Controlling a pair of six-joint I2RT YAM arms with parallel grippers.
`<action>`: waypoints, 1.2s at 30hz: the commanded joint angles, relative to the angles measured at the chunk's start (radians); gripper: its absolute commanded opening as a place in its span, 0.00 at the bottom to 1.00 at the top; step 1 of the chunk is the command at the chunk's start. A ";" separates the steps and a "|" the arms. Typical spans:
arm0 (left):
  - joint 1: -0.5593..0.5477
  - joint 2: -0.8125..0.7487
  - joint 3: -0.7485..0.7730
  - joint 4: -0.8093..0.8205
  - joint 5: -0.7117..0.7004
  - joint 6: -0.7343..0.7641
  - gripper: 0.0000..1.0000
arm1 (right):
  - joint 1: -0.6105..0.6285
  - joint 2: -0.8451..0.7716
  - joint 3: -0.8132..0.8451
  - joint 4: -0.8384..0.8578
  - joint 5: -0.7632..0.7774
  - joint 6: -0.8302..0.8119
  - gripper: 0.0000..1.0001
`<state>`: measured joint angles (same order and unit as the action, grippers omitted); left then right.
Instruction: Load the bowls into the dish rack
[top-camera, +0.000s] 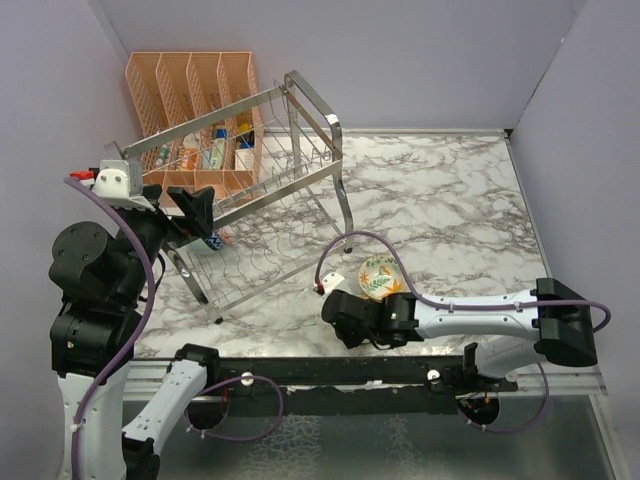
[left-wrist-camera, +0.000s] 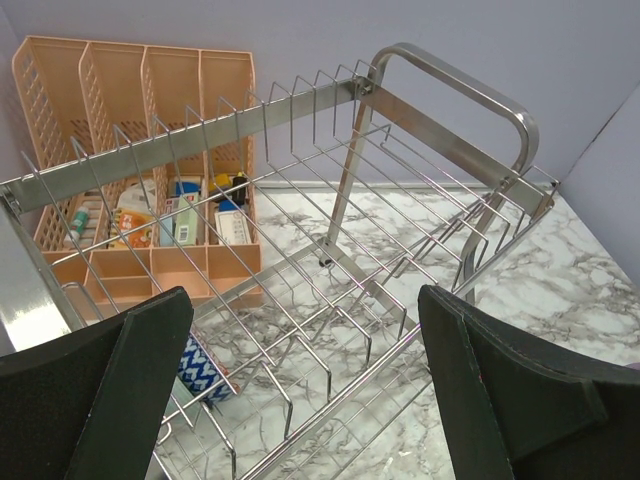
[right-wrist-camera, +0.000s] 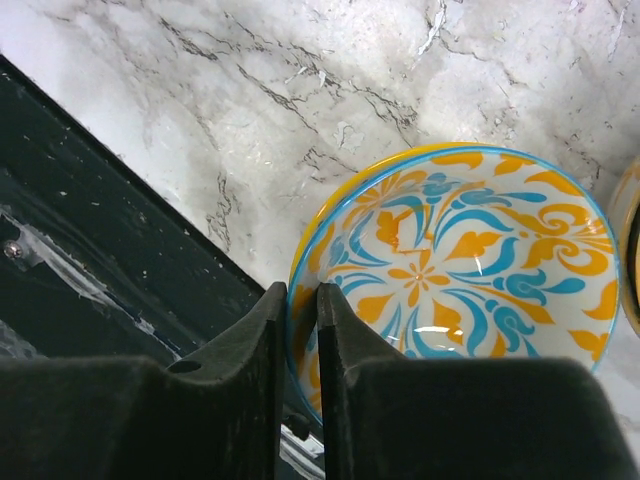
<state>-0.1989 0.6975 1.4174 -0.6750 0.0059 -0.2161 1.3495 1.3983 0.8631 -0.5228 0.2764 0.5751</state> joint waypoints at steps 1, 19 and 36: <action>-0.005 -0.012 -0.002 0.007 -0.024 0.011 0.99 | 0.019 -0.032 0.055 -0.081 0.037 0.012 0.01; -0.005 0.002 0.032 0.010 -0.017 0.000 0.99 | 0.025 -0.180 0.192 -0.152 -0.065 -0.043 0.01; -0.005 0.027 0.102 -0.001 -0.009 0.004 0.99 | 0.014 -0.113 0.224 0.323 -0.571 -0.023 0.01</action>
<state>-0.1989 0.7197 1.4940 -0.6750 0.0063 -0.2142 1.3689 1.2217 1.0317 -0.4225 -0.1204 0.5430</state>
